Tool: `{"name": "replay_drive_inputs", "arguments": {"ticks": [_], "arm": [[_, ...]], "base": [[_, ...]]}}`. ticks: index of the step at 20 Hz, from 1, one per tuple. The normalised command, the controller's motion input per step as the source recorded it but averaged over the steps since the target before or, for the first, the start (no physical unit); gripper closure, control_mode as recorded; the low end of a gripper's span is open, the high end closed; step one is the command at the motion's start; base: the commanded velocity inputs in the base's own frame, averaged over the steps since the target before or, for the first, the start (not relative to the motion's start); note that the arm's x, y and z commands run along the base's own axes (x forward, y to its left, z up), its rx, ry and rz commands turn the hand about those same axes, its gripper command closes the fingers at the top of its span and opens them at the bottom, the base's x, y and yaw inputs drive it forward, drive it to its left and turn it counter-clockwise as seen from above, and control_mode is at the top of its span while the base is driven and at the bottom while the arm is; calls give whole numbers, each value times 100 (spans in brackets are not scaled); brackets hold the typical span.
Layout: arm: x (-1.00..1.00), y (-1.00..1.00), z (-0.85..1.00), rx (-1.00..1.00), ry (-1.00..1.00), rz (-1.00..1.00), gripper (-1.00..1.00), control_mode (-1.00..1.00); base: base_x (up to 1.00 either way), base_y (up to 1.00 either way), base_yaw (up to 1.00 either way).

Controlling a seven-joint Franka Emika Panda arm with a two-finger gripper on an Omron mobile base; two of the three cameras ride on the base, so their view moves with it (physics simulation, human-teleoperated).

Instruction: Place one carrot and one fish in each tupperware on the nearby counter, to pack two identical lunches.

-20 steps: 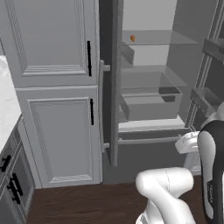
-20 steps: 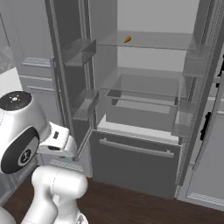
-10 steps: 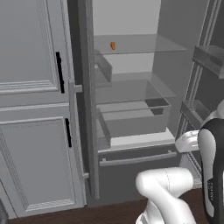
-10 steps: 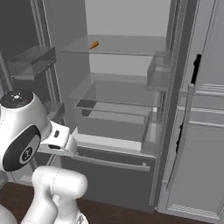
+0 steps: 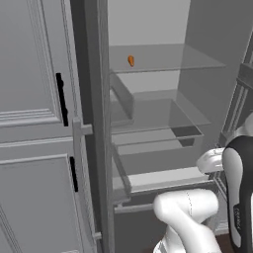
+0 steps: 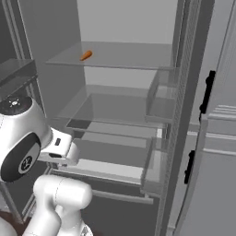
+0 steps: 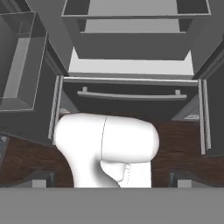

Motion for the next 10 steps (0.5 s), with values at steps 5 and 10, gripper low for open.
{"name": "replay_drive_inputs", "arguments": {"ticks": [5,10], "arm": [[0,0,0,0,0,0,-100,100],[0,0,0,0,0,0,-100,100]], "base": [[22,-34,0],[48,-1,0]]}}
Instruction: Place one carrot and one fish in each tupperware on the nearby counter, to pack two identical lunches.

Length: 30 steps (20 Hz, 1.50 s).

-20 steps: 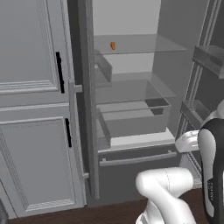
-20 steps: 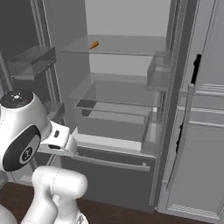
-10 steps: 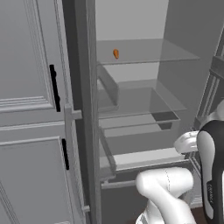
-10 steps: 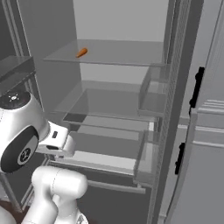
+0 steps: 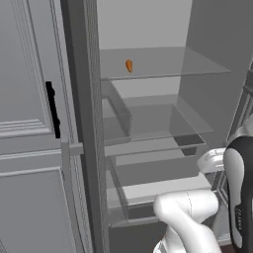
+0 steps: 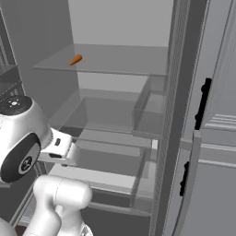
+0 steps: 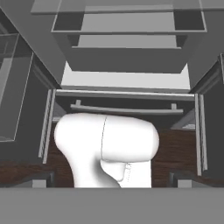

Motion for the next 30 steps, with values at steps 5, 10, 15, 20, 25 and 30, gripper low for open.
{"name": "replay_drive_inputs", "arguments": {"ticks": [5,10,15,20,25,30], "arm": [[0,0,0,0,0,0,-100,100],[-7,1,20,-3,-11,0,-100,-100],[-5,6,75,-15,-22,0,-100,-100],[62,36,99,0,-36,0,-100,-100],[90,26,92,10,-42,-10,-100,-100],[100,20,73,15,-21,-8,-100,-100]], "base": [[12,0,0],[-5,0,0],[0,0,0],[0,0,0],[0,0,0],[0,0,0]]}}
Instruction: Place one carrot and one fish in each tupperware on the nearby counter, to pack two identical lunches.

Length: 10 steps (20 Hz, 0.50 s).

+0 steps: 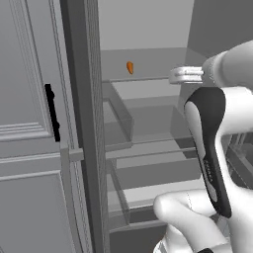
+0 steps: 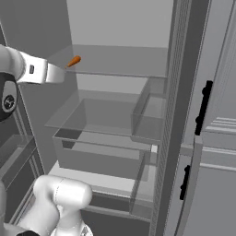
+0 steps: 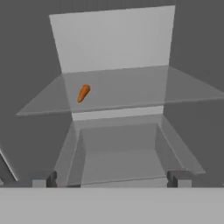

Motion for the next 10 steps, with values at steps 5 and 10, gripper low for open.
{"name": "replay_drive_inputs", "arguments": {"ticks": [5,10], "arm": [[100,10,10,15,7,10,-100,-100],[92,12,-40,-16,26,17,-100,-100]], "base": [[0,0,0],[0,0,0]]}}
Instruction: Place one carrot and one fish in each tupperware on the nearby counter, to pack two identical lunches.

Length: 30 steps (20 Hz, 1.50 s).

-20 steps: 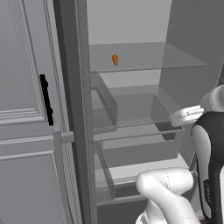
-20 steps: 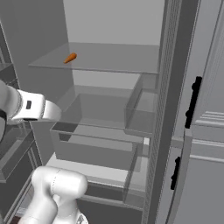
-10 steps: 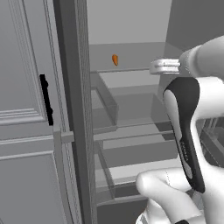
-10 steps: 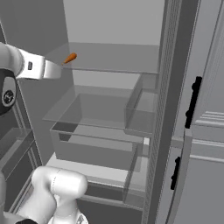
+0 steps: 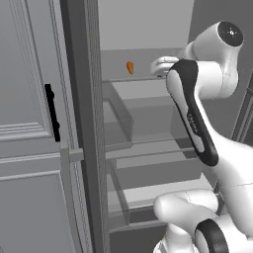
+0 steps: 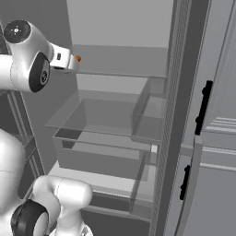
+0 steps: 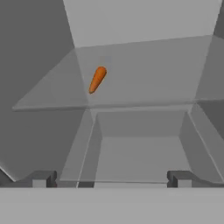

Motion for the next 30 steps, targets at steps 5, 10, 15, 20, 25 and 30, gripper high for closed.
{"name": "replay_drive_inputs", "arguments": {"ticks": [5,10,15,20,25,30], "arm": [[55,40,-17,-19,1,13,-100,-100],[71,23,-13,-4,-1,3,-100,-100],[76,16,0,0,2,-2,-100,-100],[93,16,0,0,11,-5,-100,-100],[80,5,-2,-1,20,-1,-100,-100],[13,1,-35,-1,1,0,-100,-100]], "base": [[0,0,0],[0,0,0],[0,0,0],[0,0,0],[0,0,0],[0,0,0]]}}
